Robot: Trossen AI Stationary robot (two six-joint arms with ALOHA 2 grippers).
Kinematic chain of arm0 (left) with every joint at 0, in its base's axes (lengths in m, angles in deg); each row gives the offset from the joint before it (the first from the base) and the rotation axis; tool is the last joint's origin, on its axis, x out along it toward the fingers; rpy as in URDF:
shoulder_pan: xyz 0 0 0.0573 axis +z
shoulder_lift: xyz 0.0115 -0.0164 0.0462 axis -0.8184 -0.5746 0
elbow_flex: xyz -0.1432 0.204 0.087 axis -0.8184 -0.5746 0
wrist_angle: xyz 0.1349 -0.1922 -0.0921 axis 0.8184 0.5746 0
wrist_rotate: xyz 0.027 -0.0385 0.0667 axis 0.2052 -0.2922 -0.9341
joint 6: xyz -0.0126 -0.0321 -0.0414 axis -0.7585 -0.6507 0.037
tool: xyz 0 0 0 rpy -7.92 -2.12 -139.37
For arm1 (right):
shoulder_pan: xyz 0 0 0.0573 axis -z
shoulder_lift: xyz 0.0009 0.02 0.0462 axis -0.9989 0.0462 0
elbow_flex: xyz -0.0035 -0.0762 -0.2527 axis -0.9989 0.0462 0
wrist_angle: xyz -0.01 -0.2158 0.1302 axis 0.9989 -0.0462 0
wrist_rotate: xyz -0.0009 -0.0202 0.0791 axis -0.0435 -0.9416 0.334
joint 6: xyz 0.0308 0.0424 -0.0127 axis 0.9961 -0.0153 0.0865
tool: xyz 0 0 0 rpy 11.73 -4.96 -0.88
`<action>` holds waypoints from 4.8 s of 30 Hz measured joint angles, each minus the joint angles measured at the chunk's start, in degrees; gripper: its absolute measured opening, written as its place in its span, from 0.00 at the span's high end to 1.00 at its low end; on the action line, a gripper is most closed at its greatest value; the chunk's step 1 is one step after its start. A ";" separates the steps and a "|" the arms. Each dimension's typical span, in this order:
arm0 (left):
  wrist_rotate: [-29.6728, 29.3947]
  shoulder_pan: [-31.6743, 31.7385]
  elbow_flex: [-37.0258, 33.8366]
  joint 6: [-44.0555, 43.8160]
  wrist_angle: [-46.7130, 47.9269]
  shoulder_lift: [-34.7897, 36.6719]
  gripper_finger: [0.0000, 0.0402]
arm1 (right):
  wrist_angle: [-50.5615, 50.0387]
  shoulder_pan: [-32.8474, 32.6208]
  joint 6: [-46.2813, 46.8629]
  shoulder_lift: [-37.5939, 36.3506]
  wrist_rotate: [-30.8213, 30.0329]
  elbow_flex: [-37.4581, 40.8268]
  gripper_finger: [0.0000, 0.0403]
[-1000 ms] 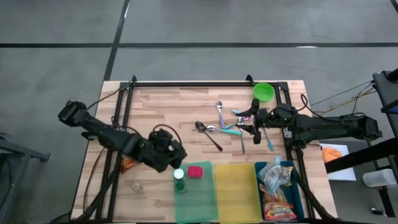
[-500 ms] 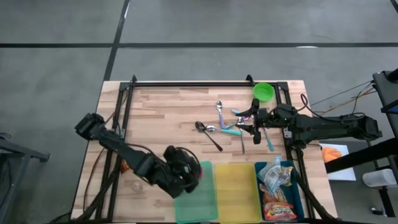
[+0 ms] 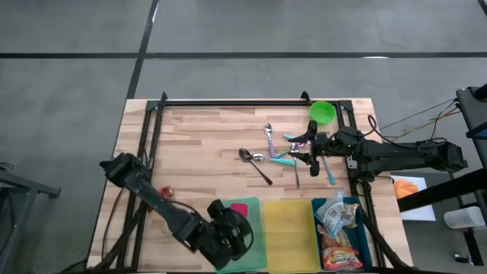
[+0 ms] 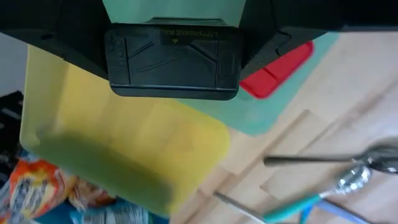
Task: Pick & Place Food Item
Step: Put the black seasoning can into the green bin, then put the brown seasoning bottle into the green bin
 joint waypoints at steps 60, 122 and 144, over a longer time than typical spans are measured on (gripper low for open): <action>-2.96 -0.72 0.17 -0.86 -2.85 -10.34 0.07 | 0.02 0.01 0.00 0.00 0.01 0.00 0.45; 46.39 -12.87 -9.01 -84.75 42.28 7.03 0.07 | 0.02 0.00 0.00 0.00 0.00 0.00 0.45; 46.20 -12.90 -29.87 -85.31 21.10 8.93 0.07 | 0.02 0.00 0.00 0.00 0.01 0.00 0.45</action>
